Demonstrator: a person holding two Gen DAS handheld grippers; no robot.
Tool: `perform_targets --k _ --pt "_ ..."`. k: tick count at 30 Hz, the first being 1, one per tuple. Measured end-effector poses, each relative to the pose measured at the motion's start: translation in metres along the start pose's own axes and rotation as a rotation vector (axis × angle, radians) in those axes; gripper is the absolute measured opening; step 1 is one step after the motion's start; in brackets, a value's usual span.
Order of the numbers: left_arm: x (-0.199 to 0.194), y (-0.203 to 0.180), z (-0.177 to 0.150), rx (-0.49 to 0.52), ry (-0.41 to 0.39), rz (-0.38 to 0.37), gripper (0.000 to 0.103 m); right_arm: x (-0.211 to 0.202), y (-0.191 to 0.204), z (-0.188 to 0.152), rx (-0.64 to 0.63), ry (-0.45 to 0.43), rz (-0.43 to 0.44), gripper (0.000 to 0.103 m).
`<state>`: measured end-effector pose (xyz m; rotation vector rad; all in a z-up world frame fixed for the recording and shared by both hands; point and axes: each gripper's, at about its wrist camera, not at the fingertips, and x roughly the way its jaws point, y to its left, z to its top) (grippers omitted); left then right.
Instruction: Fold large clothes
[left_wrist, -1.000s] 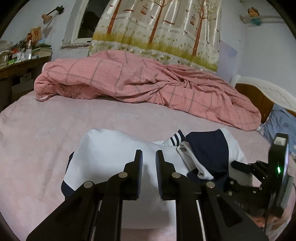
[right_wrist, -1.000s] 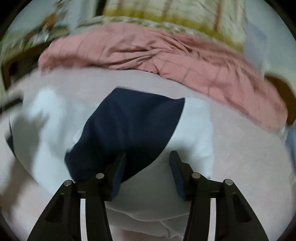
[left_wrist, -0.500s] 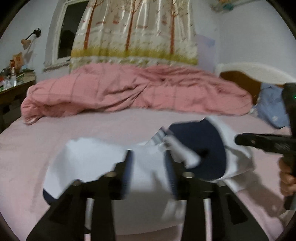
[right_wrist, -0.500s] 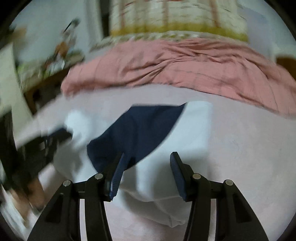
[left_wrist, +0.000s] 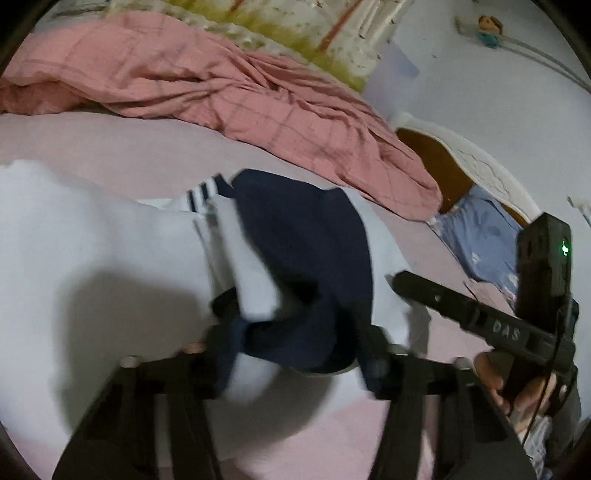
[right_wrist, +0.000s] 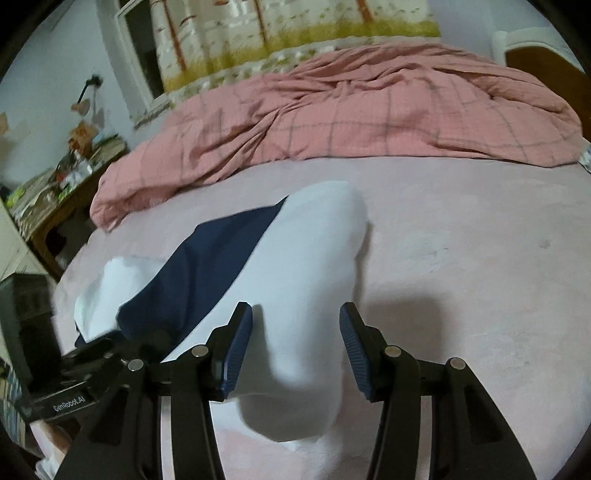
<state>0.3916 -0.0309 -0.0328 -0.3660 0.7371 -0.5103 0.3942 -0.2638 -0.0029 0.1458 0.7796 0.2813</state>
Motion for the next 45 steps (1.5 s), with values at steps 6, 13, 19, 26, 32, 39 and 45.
perform_targets --k 6,13,19,26,32,39,45 --pt "-0.016 -0.024 -0.02 0.139 0.011 0.064 0.014 0.0 0.005 -0.003 -0.025 0.003 -0.025 0.053" --pt "0.006 -0.027 -0.035 0.212 0.041 0.198 0.019 0.016 0.004 -0.004 -0.016 0.06 -0.064 0.069" --pt "0.004 -0.021 -0.033 0.193 0.028 0.173 0.025 0.012 0.0 -0.004 0.012 0.044 -0.05 0.07" --pt "-0.021 -0.018 -0.025 0.147 -0.052 0.132 0.045 -0.012 0.008 -0.001 -0.016 -0.035 -0.035 0.065" --pt "-0.026 -0.028 -0.016 0.202 -0.205 0.244 0.052 -0.004 0.008 -0.001 -0.047 -0.006 -0.146 0.065" --pt "-0.003 -0.026 -0.015 0.217 -0.103 0.236 0.054 -0.007 -0.006 0.0 -0.039 0.019 -0.174 0.065" --pt "0.004 -0.016 -0.016 0.163 -0.058 0.207 0.056 -0.003 -0.021 0.002 0.0 0.051 -0.108 0.065"
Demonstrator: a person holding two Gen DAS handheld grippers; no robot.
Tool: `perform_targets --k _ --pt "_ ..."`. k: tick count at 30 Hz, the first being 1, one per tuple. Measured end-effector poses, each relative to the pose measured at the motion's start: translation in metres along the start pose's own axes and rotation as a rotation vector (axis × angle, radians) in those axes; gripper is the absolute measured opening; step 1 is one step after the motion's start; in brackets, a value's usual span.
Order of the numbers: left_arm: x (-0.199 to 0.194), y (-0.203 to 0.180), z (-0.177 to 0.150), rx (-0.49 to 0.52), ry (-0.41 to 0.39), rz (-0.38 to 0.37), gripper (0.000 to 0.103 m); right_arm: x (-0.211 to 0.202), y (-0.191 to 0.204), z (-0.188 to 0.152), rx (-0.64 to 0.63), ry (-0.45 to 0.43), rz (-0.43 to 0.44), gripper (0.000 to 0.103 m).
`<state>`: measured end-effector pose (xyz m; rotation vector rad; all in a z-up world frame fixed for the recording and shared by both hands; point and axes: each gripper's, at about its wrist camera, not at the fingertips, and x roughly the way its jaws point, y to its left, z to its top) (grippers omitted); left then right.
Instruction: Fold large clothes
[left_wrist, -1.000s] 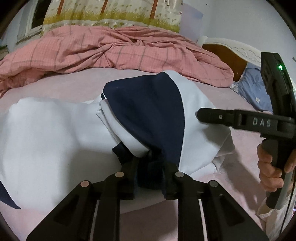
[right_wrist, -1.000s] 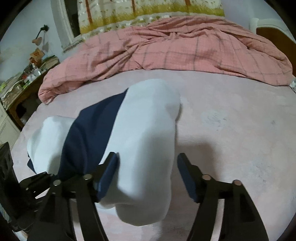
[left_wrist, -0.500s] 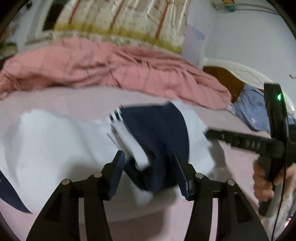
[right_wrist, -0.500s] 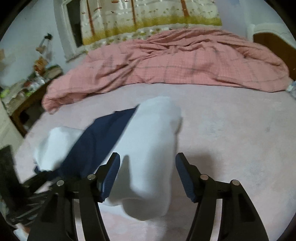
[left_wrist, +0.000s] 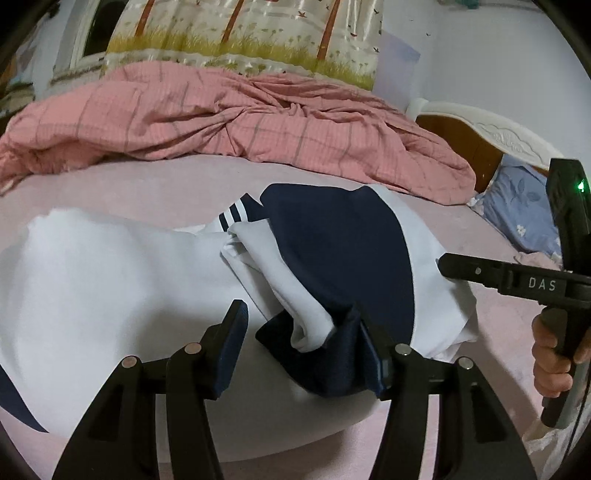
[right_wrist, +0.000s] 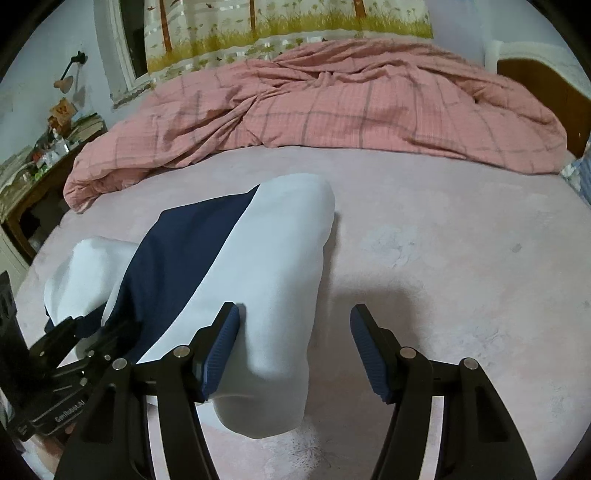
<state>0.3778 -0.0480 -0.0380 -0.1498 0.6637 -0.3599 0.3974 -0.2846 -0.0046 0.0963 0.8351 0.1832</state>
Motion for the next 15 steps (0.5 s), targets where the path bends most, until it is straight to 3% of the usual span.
perform_targets --k 7,15 --pt "0.015 -0.007 -0.006 0.037 0.07 0.059 0.054 0.0 -0.002 0.0 0.031 -0.012 0.057 0.064" --pt "0.004 -0.003 -0.005 0.016 0.027 0.023 0.054 -0.015 -0.025 0.002 0.156 -0.043 0.157 0.063"
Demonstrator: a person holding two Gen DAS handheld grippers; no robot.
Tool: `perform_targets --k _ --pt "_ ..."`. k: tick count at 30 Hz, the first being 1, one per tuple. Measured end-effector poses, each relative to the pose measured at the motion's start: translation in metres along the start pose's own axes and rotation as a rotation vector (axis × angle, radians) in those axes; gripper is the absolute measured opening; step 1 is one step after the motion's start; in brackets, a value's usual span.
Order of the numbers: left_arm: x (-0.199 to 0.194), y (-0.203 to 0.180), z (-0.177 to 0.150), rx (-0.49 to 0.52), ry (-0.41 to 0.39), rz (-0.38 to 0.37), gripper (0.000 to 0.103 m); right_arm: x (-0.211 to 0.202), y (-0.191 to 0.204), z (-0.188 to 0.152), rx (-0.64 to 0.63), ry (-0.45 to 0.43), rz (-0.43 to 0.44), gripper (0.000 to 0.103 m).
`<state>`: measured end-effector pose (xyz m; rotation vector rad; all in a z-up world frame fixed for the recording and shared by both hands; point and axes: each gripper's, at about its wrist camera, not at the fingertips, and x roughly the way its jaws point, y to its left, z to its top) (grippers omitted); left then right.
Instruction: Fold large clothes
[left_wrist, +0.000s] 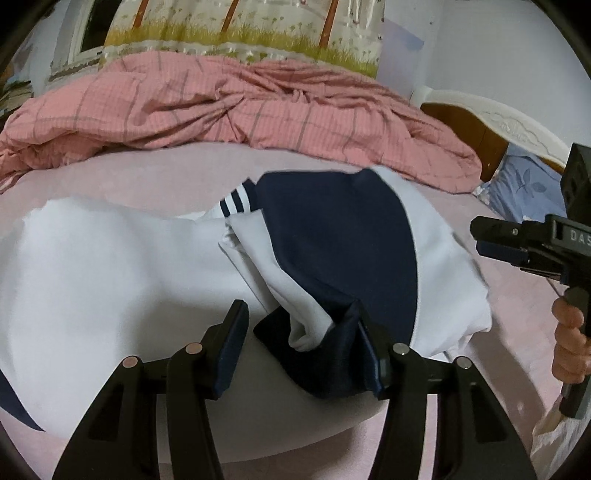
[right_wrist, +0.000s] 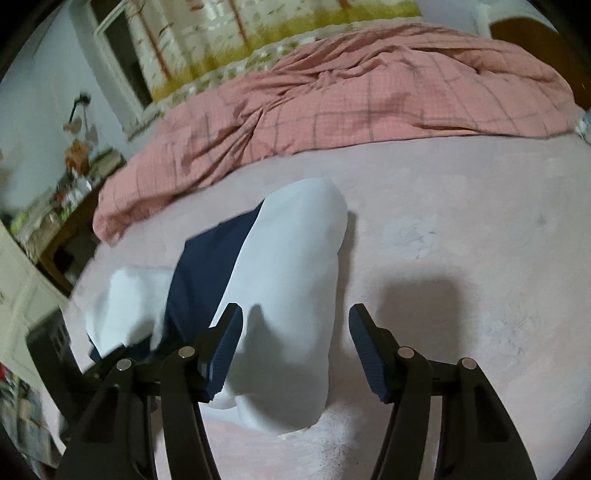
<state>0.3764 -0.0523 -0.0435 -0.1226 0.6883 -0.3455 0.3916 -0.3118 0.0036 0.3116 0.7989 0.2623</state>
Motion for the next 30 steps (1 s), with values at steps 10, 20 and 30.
perform_targets --k 10,20,30 --pt "-0.079 0.016 0.011 0.033 -0.232 0.162 0.095 -0.009 0.025 -0.004 -0.087 -0.075 0.047 0.063" --pt "-0.097 0.144 0.024 -0.27 -0.074 0.365 0.102 0.025 0.113 -0.043 -0.326 -0.087 0.109 0.041" --pt "-0.049 0.2 -0.02 -0.506 0.172 0.145 0.101 0.069 0.128 -0.065 -0.449 0.03 -0.026 0.033"
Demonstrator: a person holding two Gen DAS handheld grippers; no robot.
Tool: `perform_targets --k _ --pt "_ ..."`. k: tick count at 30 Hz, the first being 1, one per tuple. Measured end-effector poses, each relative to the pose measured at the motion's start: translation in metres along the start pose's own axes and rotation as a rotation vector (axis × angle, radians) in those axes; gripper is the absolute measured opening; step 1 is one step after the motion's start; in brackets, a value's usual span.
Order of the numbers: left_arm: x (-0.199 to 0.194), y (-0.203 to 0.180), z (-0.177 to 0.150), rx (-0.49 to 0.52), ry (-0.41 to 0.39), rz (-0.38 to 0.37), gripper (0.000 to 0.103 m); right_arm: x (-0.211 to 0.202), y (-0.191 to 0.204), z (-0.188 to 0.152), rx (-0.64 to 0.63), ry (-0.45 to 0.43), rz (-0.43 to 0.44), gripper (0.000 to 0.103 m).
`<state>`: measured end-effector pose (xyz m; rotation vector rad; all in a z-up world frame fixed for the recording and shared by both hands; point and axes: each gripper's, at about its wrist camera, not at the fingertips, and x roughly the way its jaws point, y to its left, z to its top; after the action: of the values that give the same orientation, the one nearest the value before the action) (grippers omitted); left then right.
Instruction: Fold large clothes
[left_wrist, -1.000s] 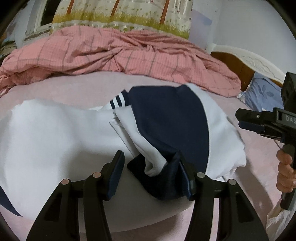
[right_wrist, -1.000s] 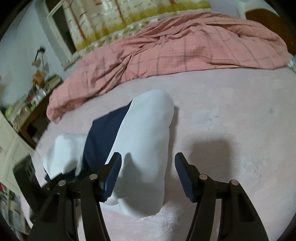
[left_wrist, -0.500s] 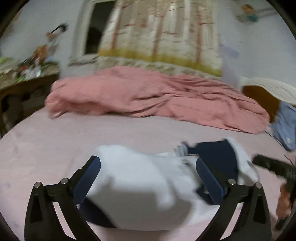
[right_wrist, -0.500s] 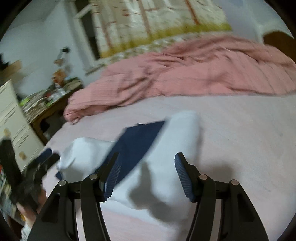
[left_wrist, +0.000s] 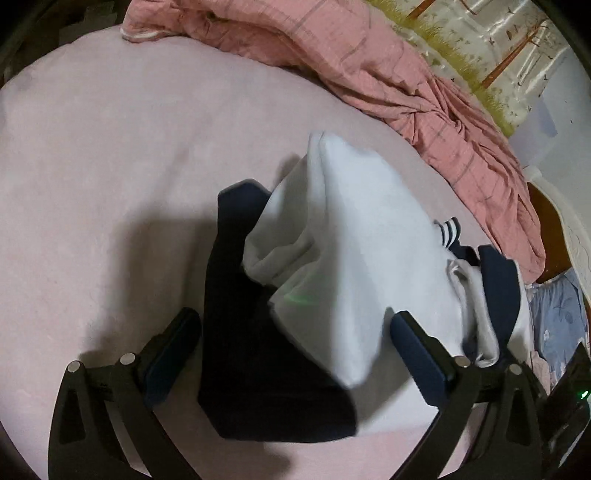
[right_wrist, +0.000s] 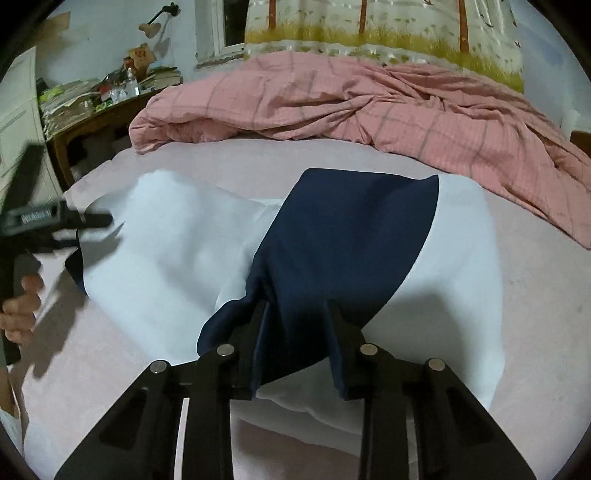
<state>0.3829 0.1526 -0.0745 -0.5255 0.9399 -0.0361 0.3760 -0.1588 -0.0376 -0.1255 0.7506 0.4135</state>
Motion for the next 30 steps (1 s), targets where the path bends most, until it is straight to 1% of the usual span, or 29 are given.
perform_targets --k 1,2,3,5,6,7,8,9,10,12,14,15,16,18,20,21,23,25,27,28,29,30 --pt "-0.003 -0.004 -0.002 0.026 -0.001 0.007 0.101 -0.002 -0.003 0.0 0.009 -0.006 0.015 0.032" --pt "-0.005 -0.006 -0.005 0.034 -0.004 -0.009 0.1 -0.004 -0.006 0.0 0.02 -0.01 0.029 0.032" --pt "-0.007 -0.006 -0.008 0.029 -0.01 -0.026 0.094 -0.005 -0.009 0.002 0.03 -0.013 0.042 0.032" --pt "-0.007 -0.01 -0.009 0.066 -0.009 -0.036 0.056 -0.014 -0.014 0.003 0.069 -0.026 0.08 0.032" --pt "-0.008 -0.01 -0.007 0.069 -0.01 -0.068 0.045 -0.019 -0.017 0.004 0.089 -0.033 0.094 0.033" --pt "-0.01 -0.007 -0.005 0.04 -0.019 -0.102 0.03 -0.025 -0.022 0.005 0.111 -0.041 0.104 0.033" --pt "-0.014 -0.005 -0.004 0.034 -0.025 -0.119 0.021 -0.032 -0.026 0.007 0.131 -0.06 0.107 0.033" --pt "-0.02 -0.009 -0.003 0.053 -0.046 -0.119 0.02 -0.039 -0.03 0.008 0.146 -0.084 0.101 0.033" --pt "-0.028 -0.017 -0.002 0.082 -0.084 -0.105 0.019 -0.047 -0.036 0.01 0.162 -0.113 0.082 0.033" --pt "-0.045 -0.04 -0.003 0.154 -0.162 -0.063 0.018 -0.056 -0.045 0.011 0.174 -0.135 0.056 0.033" --pt "-0.06 -0.067 -0.005 0.184 -0.218 -0.003 0.017 -0.055 -0.059 0.012 0.202 -0.099 0.017 0.033" --pt "-0.066 -0.08 -0.006 0.209 -0.248 0.006 0.017 -0.052 -0.069 0.011 0.232 -0.082 -0.014 0.033" --pt "-0.073 -0.095 -0.007 0.241 -0.276 0.01 0.016 -0.051 -0.076 0.01 0.25 -0.087 -0.014 0.032" --pt "-0.087 -0.127 -0.009 0.316 -0.313 -0.023 0.016 -0.049 -0.082 0.01 0.247 -0.073 -0.015 0.032" --pt "-0.098 -0.156 -0.012 0.367 -0.325 -0.093 0.016 -0.049 -0.079 0.01 0.195 -0.06 -0.024 0.032" --pt "-0.102 -0.171 -0.012 0.391 -0.32 -0.136 0.016 -0.049 -0.078 0.01 0.193 -0.055 -0.015 0.032" --pt "-0.105 -0.199 -0.011 0.433 -0.298 -0.207 0.015 -0.045 -0.083 0.009 0.234 -0.037 0.066 0.033" --pt "-0.099 -0.224 -0.011 0.457 -0.264 -0.267 0.015 -0.036 -0.09 0.007 0.264 -0.007 0.126 0.033" --pt "-0.094 -0.244 -0.015 0.474 -0.249 -0.287 0.014 -0.039 -0.098 0.006 0.308 -0.012 0.154 0.033" --pt "-0.089 -0.256 -0.017 0.487 -0.247 -0.292 0.014 -0.047 -0.105 0.005 0.349 -0.019 0.154 0.033" --pt "-0.087 -0.265 -0.019 0.497 -0.247 -0.297 0.014 -0.061 -0.113 0.005 0.402 -0.045 0.122 0.033" --pt "-0.086 -0.273 -0.023 0.506 -0.245 -0.309 0.014 -0.078 -0.121 0.004 0.431 -0.095 0.073 0.033"
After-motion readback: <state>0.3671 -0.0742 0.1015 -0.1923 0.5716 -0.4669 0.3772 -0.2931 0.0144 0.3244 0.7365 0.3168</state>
